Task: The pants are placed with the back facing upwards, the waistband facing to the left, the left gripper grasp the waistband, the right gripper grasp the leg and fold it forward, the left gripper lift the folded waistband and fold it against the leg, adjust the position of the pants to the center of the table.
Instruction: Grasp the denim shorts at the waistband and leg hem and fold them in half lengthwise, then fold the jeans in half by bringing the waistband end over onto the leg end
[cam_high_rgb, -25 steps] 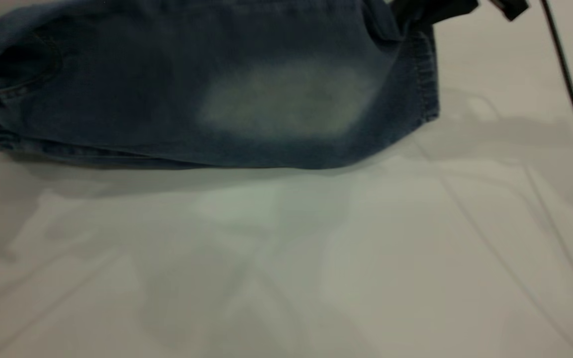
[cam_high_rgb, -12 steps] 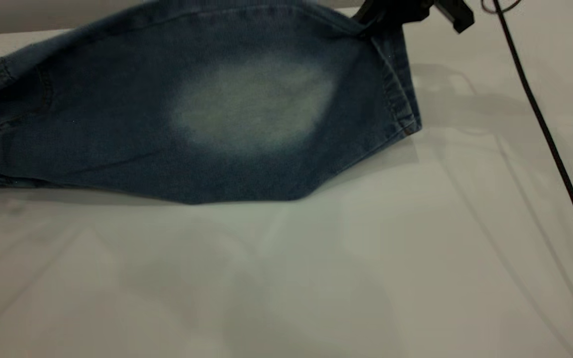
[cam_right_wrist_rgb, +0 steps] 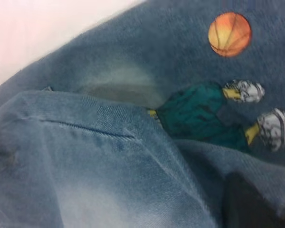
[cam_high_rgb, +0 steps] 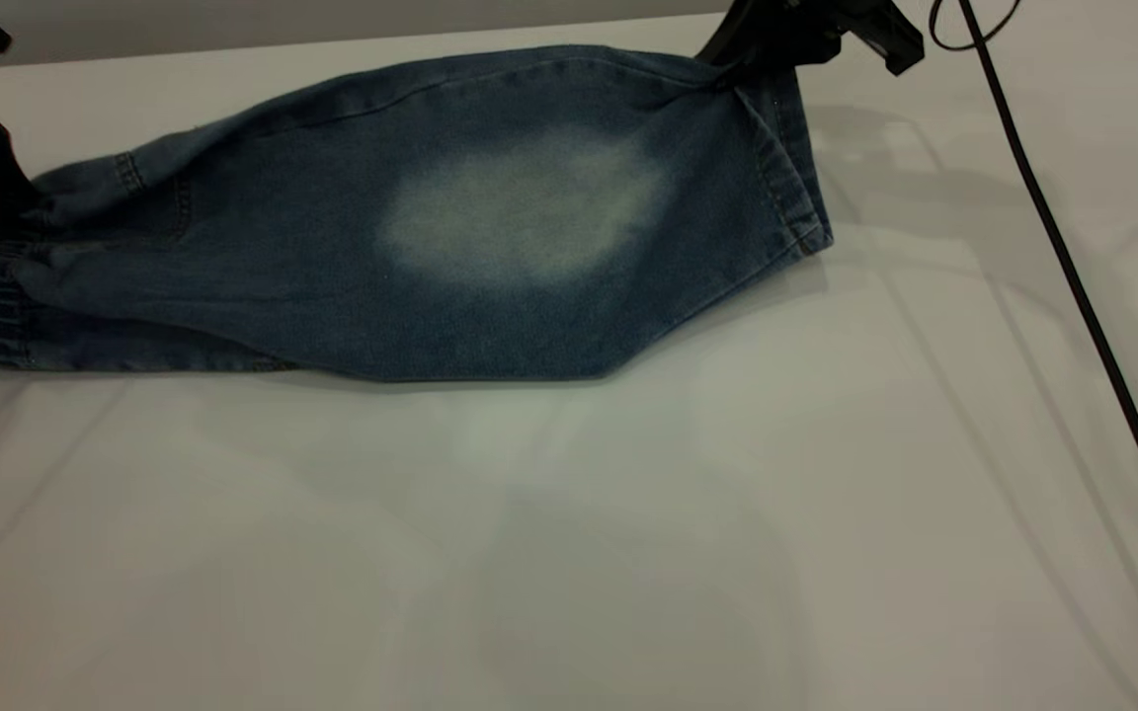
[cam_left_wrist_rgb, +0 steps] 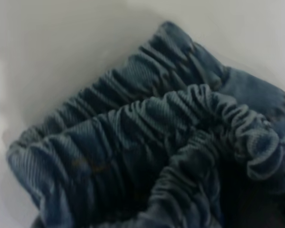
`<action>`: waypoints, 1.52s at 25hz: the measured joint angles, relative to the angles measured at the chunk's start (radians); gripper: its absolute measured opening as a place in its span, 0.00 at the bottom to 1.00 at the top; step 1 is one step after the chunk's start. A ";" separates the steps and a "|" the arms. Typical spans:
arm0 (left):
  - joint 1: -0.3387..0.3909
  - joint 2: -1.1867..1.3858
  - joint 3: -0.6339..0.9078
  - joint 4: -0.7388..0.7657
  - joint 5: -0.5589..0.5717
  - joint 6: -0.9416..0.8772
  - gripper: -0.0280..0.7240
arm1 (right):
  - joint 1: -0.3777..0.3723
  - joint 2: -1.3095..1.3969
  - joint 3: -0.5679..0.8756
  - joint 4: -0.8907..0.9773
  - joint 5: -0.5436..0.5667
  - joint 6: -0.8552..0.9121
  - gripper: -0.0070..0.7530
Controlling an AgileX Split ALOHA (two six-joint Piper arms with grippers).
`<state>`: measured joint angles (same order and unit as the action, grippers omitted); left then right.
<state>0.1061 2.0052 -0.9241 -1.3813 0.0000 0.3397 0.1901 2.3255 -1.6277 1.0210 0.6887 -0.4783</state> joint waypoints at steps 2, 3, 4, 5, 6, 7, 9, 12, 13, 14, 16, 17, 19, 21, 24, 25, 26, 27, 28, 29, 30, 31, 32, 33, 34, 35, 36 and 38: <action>0.000 0.010 0.000 0.000 0.000 0.027 0.20 | 0.000 0.000 -0.011 0.000 0.000 -0.031 0.13; 0.000 0.010 0.000 0.001 0.000 0.048 0.22 | 0.000 0.000 -0.017 -0.001 0.000 -0.049 0.18; 0.000 0.010 0.000 0.001 0.000 0.079 0.24 | 0.000 0.000 -0.018 -0.001 0.000 -0.065 0.24; 0.000 0.010 0.000 0.001 0.000 0.117 0.28 | 0.000 0.000 -0.022 -0.001 0.001 -0.077 0.31; 0.000 0.010 -0.003 0.001 0.000 0.150 0.33 | 0.000 0.000 -0.026 -0.002 -0.002 -0.087 0.39; 0.000 0.010 -0.007 0.003 0.000 0.195 0.39 | 0.000 -0.003 -0.026 -0.001 -0.007 -0.101 0.48; 0.002 0.007 -0.015 0.005 0.015 0.295 0.52 | 0.000 -0.014 -0.026 0.017 0.003 -0.137 0.64; 0.002 -0.004 -0.026 0.005 0.025 0.453 0.69 | 0.000 -0.026 -0.026 0.076 0.084 -0.210 0.82; 0.002 -0.015 -0.026 0.005 0.025 0.510 0.73 | 0.003 -0.026 -0.026 0.103 0.112 -0.241 0.84; 0.002 -0.028 -0.026 0.005 0.025 0.556 0.75 | 0.011 -0.025 -0.026 0.134 0.141 -0.272 0.85; 0.002 -0.058 -0.026 0.005 0.028 0.669 0.78 | 0.044 -0.023 -0.026 0.189 0.205 -0.322 0.84; 0.002 -0.079 -0.026 0.005 0.029 0.714 0.78 | 0.063 -0.023 -0.026 0.206 0.229 -0.339 0.82; 0.002 -0.118 -0.026 0.001 0.029 0.814 0.78 | 0.113 -0.023 -0.026 0.212 0.241 -0.345 0.78; 0.002 -0.156 -0.026 -0.003 0.029 0.879 0.78 | 0.166 -0.022 -0.026 0.181 0.221 -0.327 0.76; 0.002 -0.167 -0.026 -0.005 0.065 0.923 0.78 | 0.252 -0.022 -0.026 0.084 0.135 -0.275 0.75; 0.005 -0.165 -0.026 -0.005 0.084 0.922 0.78 | 0.279 -0.022 -0.026 0.045 0.090 -0.259 0.75; 0.013 -0.163 -0.025 -0.005 0.116 0.913 0.78 | 0.304 -0.022 -0.025 0.017 0.039 -0.243 0.75; 0.025 -0.163 -0.025 -0.005 0.143 0.904 0.78 | 0.325 -0.022 -0.025 -0.009 -0.002 -0.228 0.75; 0.040 -0.163 -0.025 0.002 0.162 0.903 0.77 | 0.340 -0.022 -0.025 -0.033 -0.043 -0.213 0.75; 0.055 -0.163 -0.025 0.012 0.194 0.899 0.76 | 0.356 -0.022 -0.025 -0.052 -0.074 -0.202 0.75; 0.077 -0.163 -0.025 0.034 0.239 0.884 0.75 | 0.368 -0.022 -0.025 -0.059 -0.099 -0.198 0.75; 0.099 -0.163 -0.025 0.062 0.284 0.860 0.75 | 0.378 -0.022 -0.025 -0.061 -0.115 -0.198 0.75; 0.119 -0.163 -0.025 0.087 0.321 0.835 0.75 | 0.383 -0.021 -0.025 -0.061 -0.128 -0.198 0.75; 0.143 -0.163 -0.025 0.125 0.360 0.798 0.74 | 0.390 -0.021 -0.025 -0.061 -0.133 -0.197 0.75; 0.166 -0.163 -0.025 0.170 0.397 0.756 0.74 | 0.394 -0.019 -0.025 -0.061 -0.140 -0.193 0.75; 0.186 -0.163 -0.025 0.220 0.427 0.717 0.74 | 0.397 -0.015 -0.026 -0.064 -0.143 -0.184 0.75; 0.200 -0.163 -0.025 0.265 0.460 0.670 0.74 | 0.399 -0.006 -0.035 -0.068 -0.140 -0.180 0.75; 0.213 -0.164 -0.025 0.379 0.514 0.580 0.74 | 0.404 0.018 -0.064 -0.073 -0.114 -0.163 0.75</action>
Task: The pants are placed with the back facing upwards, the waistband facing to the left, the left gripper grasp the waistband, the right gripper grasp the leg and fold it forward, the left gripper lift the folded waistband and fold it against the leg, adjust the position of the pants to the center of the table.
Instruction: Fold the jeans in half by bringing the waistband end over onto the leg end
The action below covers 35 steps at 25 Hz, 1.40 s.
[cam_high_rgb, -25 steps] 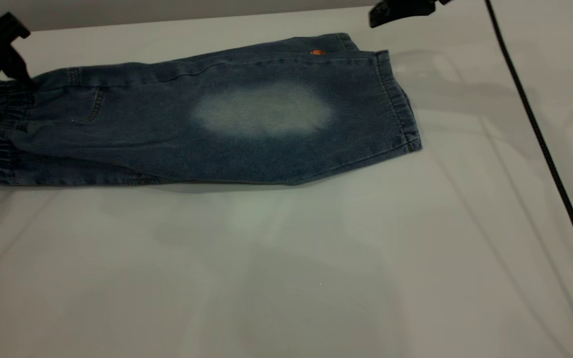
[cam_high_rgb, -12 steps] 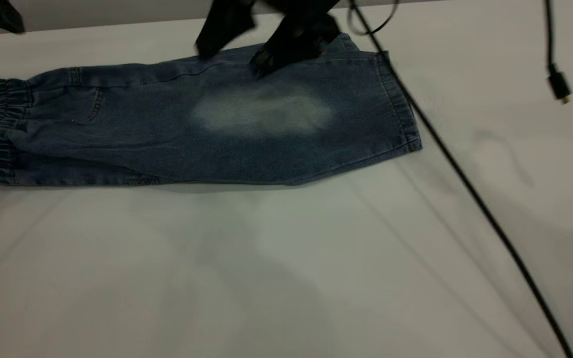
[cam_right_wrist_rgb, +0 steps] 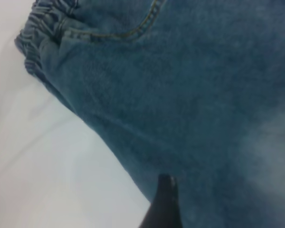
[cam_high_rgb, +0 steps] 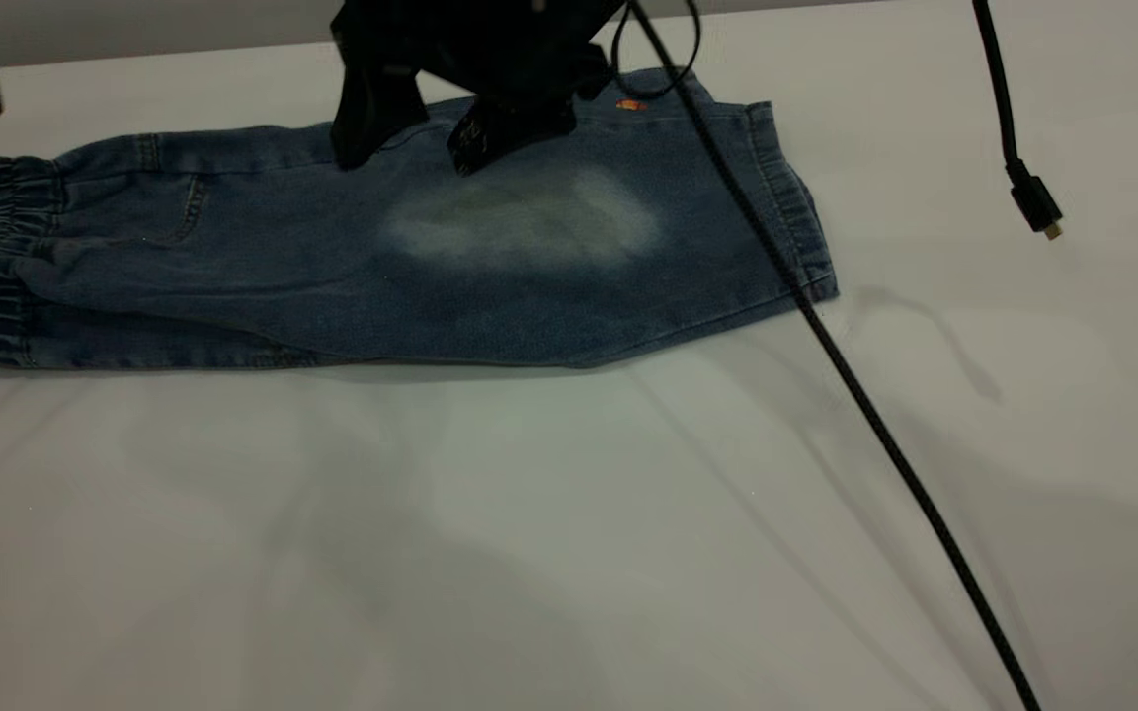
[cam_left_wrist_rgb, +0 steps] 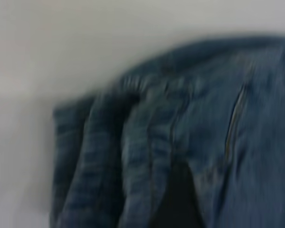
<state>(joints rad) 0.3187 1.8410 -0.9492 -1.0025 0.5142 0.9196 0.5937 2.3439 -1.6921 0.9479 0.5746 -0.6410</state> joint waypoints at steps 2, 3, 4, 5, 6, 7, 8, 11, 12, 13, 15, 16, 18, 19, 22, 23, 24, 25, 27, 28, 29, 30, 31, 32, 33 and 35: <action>-0.001 0.000 0.000 0.096 0.028 -0.075 0.74 | 0.007 0.030 -0.050 -0.023 0.032 0.033 0.75; -0.002 0.000 -0.001 0.135 0.034 -0.109 0.74 | 0.013 0.050 -0.075 -0.039 0.054 0.046 0.75; -0.002 0.000 -0.001 0.168 0.021 -0.131 0.74 | 0.017 0.066 -0.109 -0.055 0.069 0.067 0.75; -0.002 0.000 -0.001 0.187 0.005 -0.150 0.74 | 0.025 0.086 -0.145 -0.069 0.083 0.088 0.75; -0.002 0.000 -0.001 0.203 0.003 -0.162 0.74 | 0.029 0.108 -0.176 -0.087 0.097 0.111 0.75; -0.002 0.000 -0.001 0.210 0.005 -0.169 0.74 | 0.035 0.131 -0.213 -0.107 0.102 0.135 0.75; -0.002 0.000 -0.002 0.210 0.006 -0.171 0.74 | 0.039 0.151 -0.250 -0.136 0.100 0.167 0.75; -0.002 0.000 -0.002 0.181 0.008 -0.171 0.74 | 0.048 0.218 -0.344 -0.218 0.122 0.261 0.75; -0.002 0.000 -0.002 0.180 0.008 -0.171 0.74 | 0.049 0.239 -0.374 -0.247 0.133 0.292 0.75; -0.002 0.000 -0.002 0.180 0.008 -0.171 0.74 | 0.049 0.255 -0.396 -0.268 0.140 0.319 0.75; -0.002 0.000 -0.002 0.180 0.005 -0.171 0.74 | 0.049 0.277 -0.427 -0.324 0.141 0.369 0.75; -0.002 0.000 -0.002 0.174 0.005 -0.170 0.74 | 0.049 0.285 -0.430 -0.352 0.142 0.396 0.75; -0.002 0.000 -0.002 0.162 0.002 -0.167 0.74 | 0.045 0.291 -0.430 -0.410 0.153 0.448 0.75; -0.002 0.000 -0.002 0.162 0.002 -0.167 0.74 | 0.045 0.291 -0.430 -0.445 0.161 0.479 0.75; -0.002 0.000 -0.002 0.162 -0.006 -0.166 0.74 | 0.044 0.290 -0.431 -0.565 0.188 0.563 0.75; -0.002 0.000 -0.002 0.162 -0.007 -0.166 0.74 | 0.044 0.289 -0.431 -0.613 0.201 0.594 0.75; -0.002 0.000 -0.002 0.162 -0.007 -0.166 0.74 | 0.044 0.289 -0.431 -0.650 0.214 0.619 0.75; -0.002 0.000 -0.002 0.162 -0.007 -0.166 0.74 | 0.043 0.288 -0.432 -0.694 0.227 0.648 0.75; -0.002 0.000 -0.002 0.162 -0.007 -0.166 0.74 | 0.039 0.286 -0.432 -0.779 0.265 0.703 0.75; -0.002 0.000 -0.002 0.162 -0.007 -0.166 0.74 | 0.036 0.285 -0.432 -0.821 0.284 0.722 0.75; -0.002 0.000 -0.002 0.162 -0.007 -0.166 0.74 | 0.034 0.285 -0.432 -0.870 0.303 0.744 0.75; -0.002 0.000 -0.002 0.162 -0.007 -0.166 0.74 | 0.026 0.285 -0.432 -0.906 0.318 0.761 0.75; -0.002 0.000 -0.002 0.162 -0.005 -0.166 0.74 | 0.019 0.285 -0.432 -0.929 0.330 0.773 0.75; -0.002 0.000 -0.002 0.161 -0.004 -0.166 0.74 | 0.010 0.285 -0.432 -0.961 0.341 0.779 0.75; -0.002 0.001 -0.002 0.162 -0.002 -0.166 0.74 | 0.002 0.285 -0.432 -0.982 0.353 0.783 0.75; -0.005 0.001 -0.002 0.156 -0.002 -0.166 0.74 | -0.019 0.285 -0.432 -0.999 0.375 0.791 0.75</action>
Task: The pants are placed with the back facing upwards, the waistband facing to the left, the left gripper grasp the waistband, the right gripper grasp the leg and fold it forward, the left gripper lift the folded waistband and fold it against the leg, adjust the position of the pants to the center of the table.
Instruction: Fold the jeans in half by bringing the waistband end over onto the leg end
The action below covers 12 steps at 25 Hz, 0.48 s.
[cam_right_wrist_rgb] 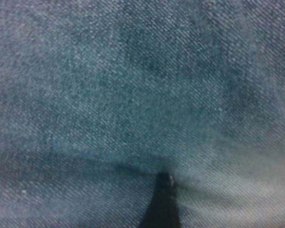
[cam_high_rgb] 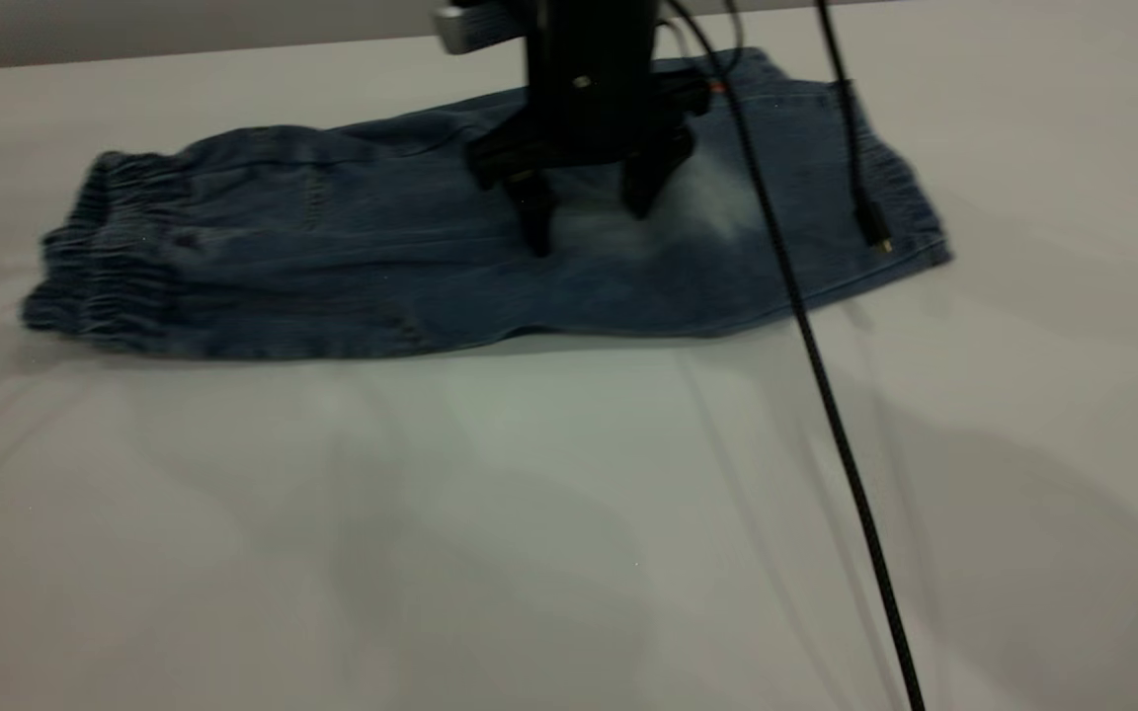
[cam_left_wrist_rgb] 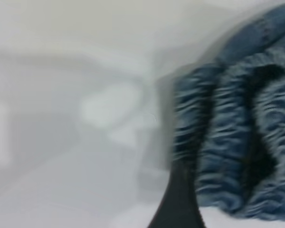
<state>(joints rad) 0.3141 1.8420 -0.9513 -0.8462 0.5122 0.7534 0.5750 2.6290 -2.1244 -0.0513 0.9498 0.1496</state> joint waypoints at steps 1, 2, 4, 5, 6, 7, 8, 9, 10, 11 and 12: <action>0.000 0.000 0.000 -0.002 0.000 0.000 0.74 | -0.008 -0.001 0.000 -0.002 0.012 0.004 0.75; 0.000 0.004 0.000 -0.004 0.003 0.000 0.74 | -0.014 -0.005 -0.004 -0.002 0.023 0.006 0.75; 0.000 0.020 0.000 -0.037 0.019 0.000 0.74 | -0.019 -0.013 -0.022 0.013 0.059 -0.005 0.75; 0.000 0.035 0.000 -0.064 0.029 0.006 0.74 | -0.020 -0.015 -0.038 0.031 0.078 -0.020 0.75; 0.000 0.051 0.000 -0.089 0.041 0.021 0.74 | -0.020 -0.017 -0.058 0.051 0.090 -0.035 0.75; -0.001 0.066 0.000 -0.119 0.048 0.045 0.74 | -0.020 -0.018 -0.079 0.070 0.091 -0.048 0.75; -0.001 0.085 0.000 -0.153 0.048 0.077 0.74 | -0.019 -0.020 -0.106 0.083 0.089 -0.057 0.75; -0.001 0.106 0.000 -0.185 0.046 0.107 0.74 | -0.018 -0.022 -0.134 0.085 0.095 -0.061 0.75; -0.001 0.127 0.000 -0.211 0.044 0.140 0.74 | -0.018 -0.023 -0.161 0.088 0.107 -0.068 0.75; -0.001 0.144 0.000 -0.244 0.044 0.168 0.74 | -0.018 -0.023 -0.182 0.090 0.119 -0.075 0.75; -0.001 0.164 0.000 -0.273 0.042 0.188 0.74 | -0.018 -0.023 -0.205 0.096 0.127 -0.077 0.75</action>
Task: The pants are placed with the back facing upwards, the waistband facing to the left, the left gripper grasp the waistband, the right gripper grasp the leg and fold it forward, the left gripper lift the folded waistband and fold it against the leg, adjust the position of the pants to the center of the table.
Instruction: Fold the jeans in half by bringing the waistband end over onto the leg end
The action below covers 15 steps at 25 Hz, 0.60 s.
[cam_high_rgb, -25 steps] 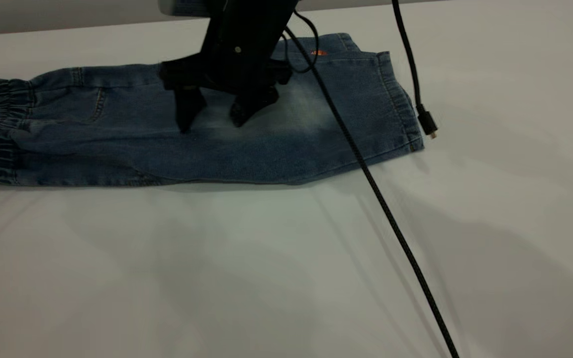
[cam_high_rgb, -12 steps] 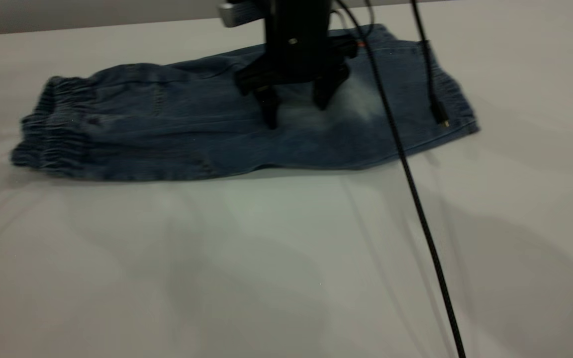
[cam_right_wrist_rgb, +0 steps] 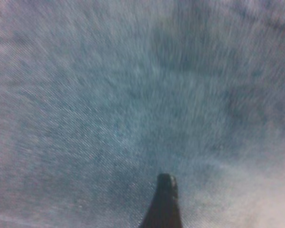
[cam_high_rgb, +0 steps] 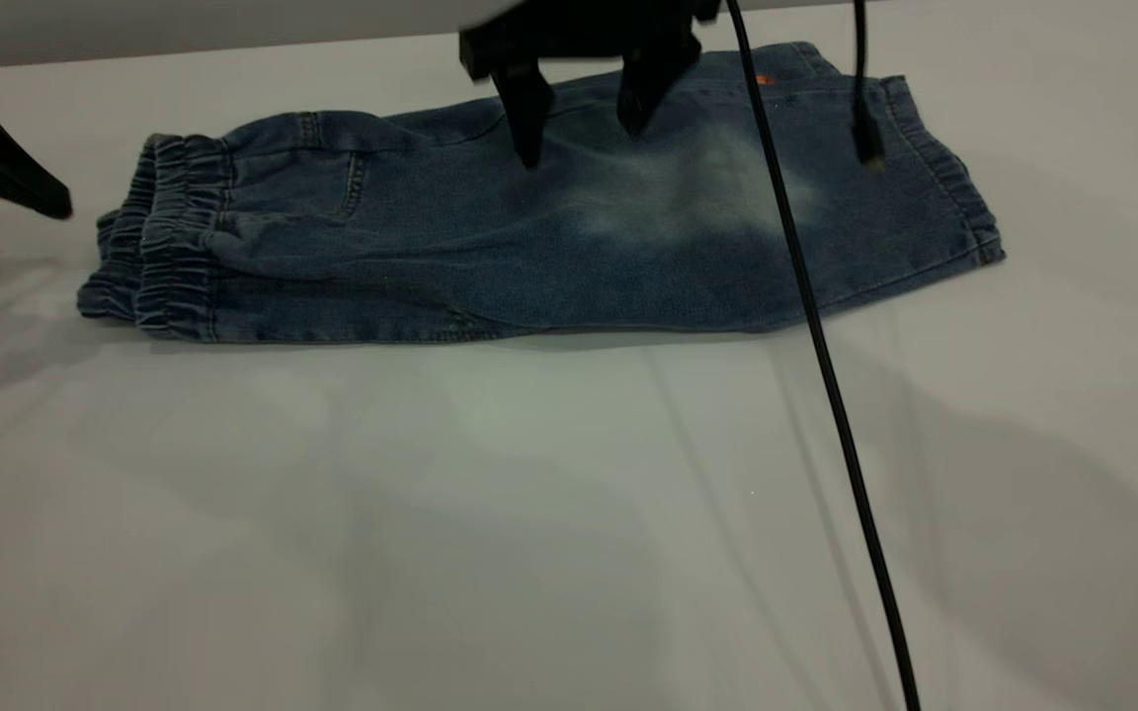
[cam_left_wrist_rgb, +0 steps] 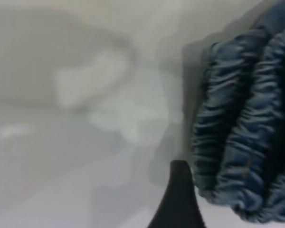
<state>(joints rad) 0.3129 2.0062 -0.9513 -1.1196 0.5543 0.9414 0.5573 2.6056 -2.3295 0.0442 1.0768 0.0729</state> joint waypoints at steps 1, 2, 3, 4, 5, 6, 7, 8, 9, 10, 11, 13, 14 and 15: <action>0.000 0.018 0.000 -0.022 0.000 0.019 0.74 | 0.000 0.000 -0.020 0.000 -0.002 -0.001 0.75; -0.006 0.030 0.000 -0.042 -0.001 0.028 0.74 | 0.000 0.000 -0.034 0.000 -0.004 -0.001 0.75; -0.014 0.040 0.000 -0.060 -0.006 0.030 0.74 | 0.000 -0.002 -0.042 0.001 -0.006 -0.001 0.75; -0.024 0.048 0.000 -0.081 -0.008 0.030 0.74 | 0.000 -0.003 -0.043 0.002 -0.008 -0.001 0.75; -0.035 0.054 0.000 -0.099 -0.010 0.030 0.74 | 0.000 -0.003 -0.043 0.003 -0.007 -0.001 0.75; -0.048 0.061 0.000 -0.122 -0.013 0.037 0.74 | 0.000 -0.003 -0.043 0.005 -0.005 -0.001 0.75; -0.062 0.070 0.000 -0.141 -0.015 0.047 0.74 | 0.000 -0.003 -0.043 0.005 -0.002 -0.001 0.75; -0.076 0.078 0.000 -0.157 -0.024 0.048 0.74 | 0.000 -0.003 -0.043 0.008 -0.002 -0.002 0.75; -0.093 0.084 0.000 -0.176 -0.035 0.048 0.74 | 0.000 -0.003 -0.043 0.009 -0.004 -0.006 0.75; -0.107 0.087 0.000 -0.191 -0.055 0.047 0.74 | 0.000 -0.003 -0.043 0.009 -0.004 -0.006 0.75; -0.117 0.087 0.000 -0.199 -0.071 0.042 0.74 | 0.000 -0.003 -0.043 0.009 -0.003 -0.006 0.75; -0.119 0.087 0.000 -0.201 -0.078 0.010 0.74 | 0.000 -0.003 -0.043 0.009 0.004 -0.006 0.75; -0.119 0.087 0.000 -0.201 -0.076 -0.012 0.74 | 0.000 -0.003 -0.043 0.009 0.003 -0.007 0.75; -0.119 0.087 0.000 -0.198 -0.074 -0.027 0.74 | 0.000 -0.003 -0.043 0.009 0.003 -0.007 0.75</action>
<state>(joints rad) 0.1936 2.0935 -0.9513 -1.3171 0.4806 0.9146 0.5573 2.6026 -2.3730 0.0536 1.0799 0.0660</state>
